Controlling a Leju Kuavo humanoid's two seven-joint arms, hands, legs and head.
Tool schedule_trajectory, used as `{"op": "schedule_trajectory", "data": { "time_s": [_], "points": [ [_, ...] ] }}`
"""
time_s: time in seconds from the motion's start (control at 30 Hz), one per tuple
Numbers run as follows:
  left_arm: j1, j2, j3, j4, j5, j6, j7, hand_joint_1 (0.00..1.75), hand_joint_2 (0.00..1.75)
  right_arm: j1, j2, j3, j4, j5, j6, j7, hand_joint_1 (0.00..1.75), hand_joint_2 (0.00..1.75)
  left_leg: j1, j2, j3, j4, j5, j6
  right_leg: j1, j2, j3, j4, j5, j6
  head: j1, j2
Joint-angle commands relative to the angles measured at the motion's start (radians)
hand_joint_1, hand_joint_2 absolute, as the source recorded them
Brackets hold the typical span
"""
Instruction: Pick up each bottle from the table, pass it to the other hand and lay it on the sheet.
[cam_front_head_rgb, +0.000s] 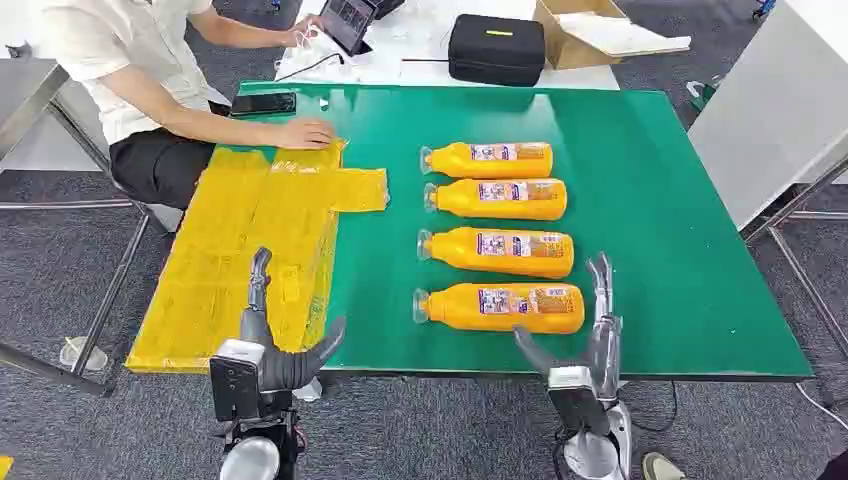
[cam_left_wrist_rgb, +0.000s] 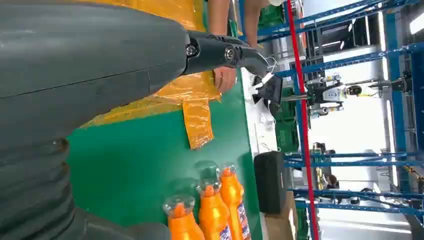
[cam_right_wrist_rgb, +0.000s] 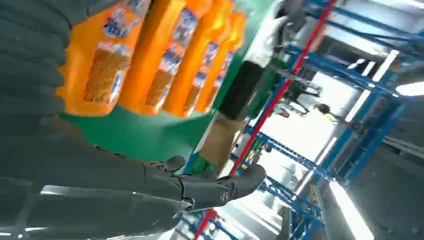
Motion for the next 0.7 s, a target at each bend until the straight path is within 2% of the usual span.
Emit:
{"op": "schedule_trajectory", "data": {
  "time_s": [0.03,0.13,0.17,0.2,0.33,0.37,0.47,0.5,0.57,0.7],
  "points": [
    [-0.028,0.018,-0.013,0.051,-0.007,-0.015,-0.003,0.00,1.75,-0.086,-0.138,0.033,0.177,0.203,-0.050,0.101,0.00,1.75,0.000,0.002,0.009,-0.002,-0.002,0.001,0.001,0.001,0.009,-0.003,-0.001,-0.002,0.000,0.000],
    [-0.031,0.015,-0.016,0.051,-0.010,-0.019,-0.003,0.00,1.75,-0.111,-0.148,0.026,0.178,0.205,-0.051,0.100,0.00,1.75,0.000,0.003,0.009,-0.001,-0.003,0.001,0.001,0.001,0.009,-0.002,-0.002,-0.002,0.000,0.000],
    [-0.033,0.014,-0.016,0.054,-0.009,-0.021,-0.003,0.00,1.75,-0.114,-0.147,0.028,0.168,0.203,-0.046,0.097,0.00,1.75,-0.001,0.002,0.004,-0.001,-0.001,0.001,0.000,0.001,0.004,-0.001,0.000,-0.001,0.000,0.000],
    [-0.035,0.013,-0.016,0.057,-0.008,-0.023,-0.003,0.00,1.75,-0.114,-0.145,0.028,0.160,0.199,-0.046,0.094,0.00,1.75,-0.001,0.004,0.011,-0.001,-0.004,0.002,0.000,0.002,0.011,-0.001,-0.003,-0.002,0.000,0.000],
    [-0.046,0.014,-0.018,0.074,-0.009,-0.026,-0.002,0.00,1.75,-0.117,-0.130,0.033,0.151,0.185,-0.041,0.088,0.00,1.75,0.000,0.001,0.004,-0.001,-0.001,0.000,0.000,0.000,0.004,-0.001,0.000,-0.001,0.000,0.000],
    [-0.050,0.015,-0.017,0.087,-0.011,-0.022,-0.003,0.00,1.75,-0.121,-0.138,0.043,0.175,0.236,-0.046,0.137,0.00,1.75,0.000,0.002,0.007,-0.001,-0.002,0.000,0.001,0.000,0.006,-0.001,-0.001,-0.002,0.000,0.000],
    [-0.047,0.007,-0.020,0.083,-0.018,-0.020,-0.001,0.00,1.75,-0.125,-0.169,0.054,0.215,0.327,-0.068,0.189,0.00,1.75,0.000,0.002,0.009,-0.001,-0.002,0.001,0.001,0.000,0.008,-0.002,-0.002,-0.002,0.000,0.000],
    [-0.050,0.006,-0.022,0.083,-0.019,-0.021,0.000,0.00,1.75,-0.127,-0.178,0.049,0.220,0.328,-0.069,0.192,0.00,1.75,0.000,0.001,0.004,-0.001,-0.001,0.001,0.001,0.000,0.004,-0.002,0.000,-0.001,0.000,0.000],
    [-0.055,0.004,-0.025,0.087,-0.020,-0.024,0.002,0.00,1.75,-0.136,-0.188,0.047,0.226,0.329,-0.068,0.193,0.00,1.75,0.000,0.002,0.008,-0.001,-0.003,0.001,0.001,0.000,0.009,-0.002,-0.002,-0.002,0.000,0.000],
    [-0.059,0.003,-0.030,0.093,-0.019,-0.030,0.005,0.00,1.75,-0.145,-0.205,0.050,0.233,0.353,-0.052,0.230,0.00,1.75,0.000,0.001,0.004,-0.001,-0.001,0.001,0.000,0.001,0.005,-0.001,0.000,-0.001,0.000,0.000]
  ]
}}
